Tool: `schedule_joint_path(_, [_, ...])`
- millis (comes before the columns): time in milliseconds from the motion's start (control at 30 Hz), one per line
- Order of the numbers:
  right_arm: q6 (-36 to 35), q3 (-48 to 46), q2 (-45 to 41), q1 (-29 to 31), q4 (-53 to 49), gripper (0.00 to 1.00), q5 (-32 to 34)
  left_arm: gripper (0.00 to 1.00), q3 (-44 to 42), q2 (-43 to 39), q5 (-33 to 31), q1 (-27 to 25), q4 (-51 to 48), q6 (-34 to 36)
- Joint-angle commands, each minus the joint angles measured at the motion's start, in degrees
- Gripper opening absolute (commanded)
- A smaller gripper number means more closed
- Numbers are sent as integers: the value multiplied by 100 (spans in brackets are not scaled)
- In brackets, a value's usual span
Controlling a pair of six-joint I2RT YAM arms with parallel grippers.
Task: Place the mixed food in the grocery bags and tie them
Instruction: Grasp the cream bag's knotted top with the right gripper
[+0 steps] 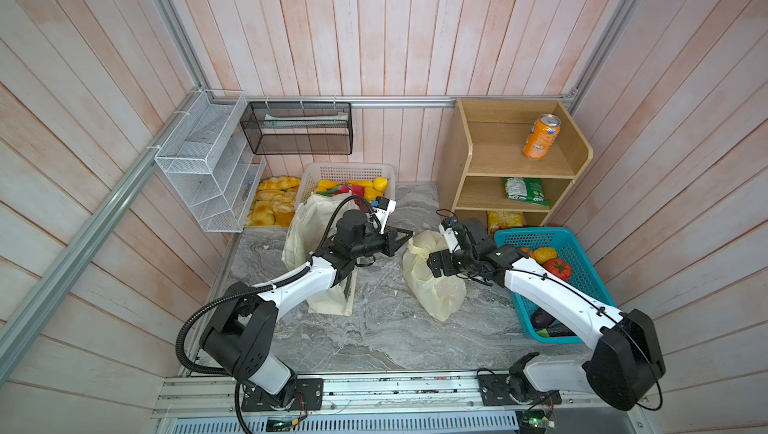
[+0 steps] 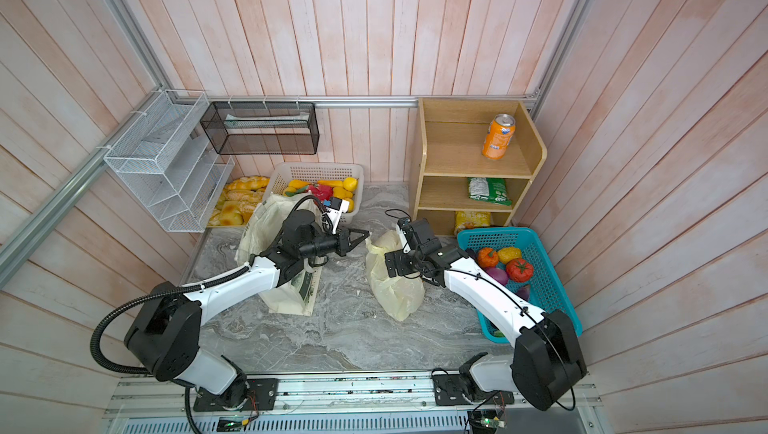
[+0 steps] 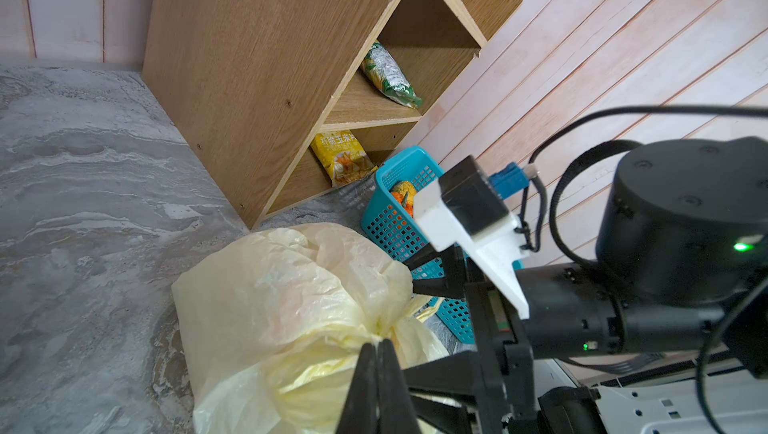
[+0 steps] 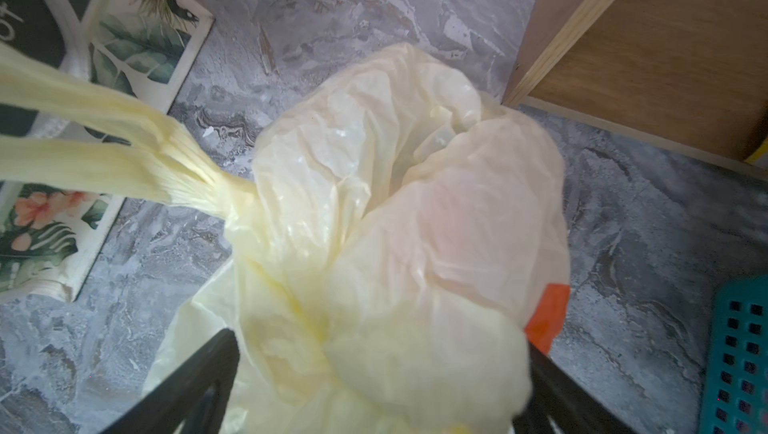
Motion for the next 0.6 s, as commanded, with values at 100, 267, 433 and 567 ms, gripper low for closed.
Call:
schedule_joint_path(100, [-185, 106, 431, 32, -34, 98, 55, 0, 187, 104, 146, -1, -50, 106])
schedule_joint_path(267, [-134, 154, 618, 33, -48, 70, -148, 0, 202, 106, 177, -1, -24, 74])
schedule_joint_path(433, [-58, 115, 463, 37, 28, 20, -339, 19, 233, 53, 173, 5, -24, -5])
schedule_joint_path(567, [-19, 123, 283, 36, -47, 0, -440, 39, 377, -115, 163, 33, -114, -57])
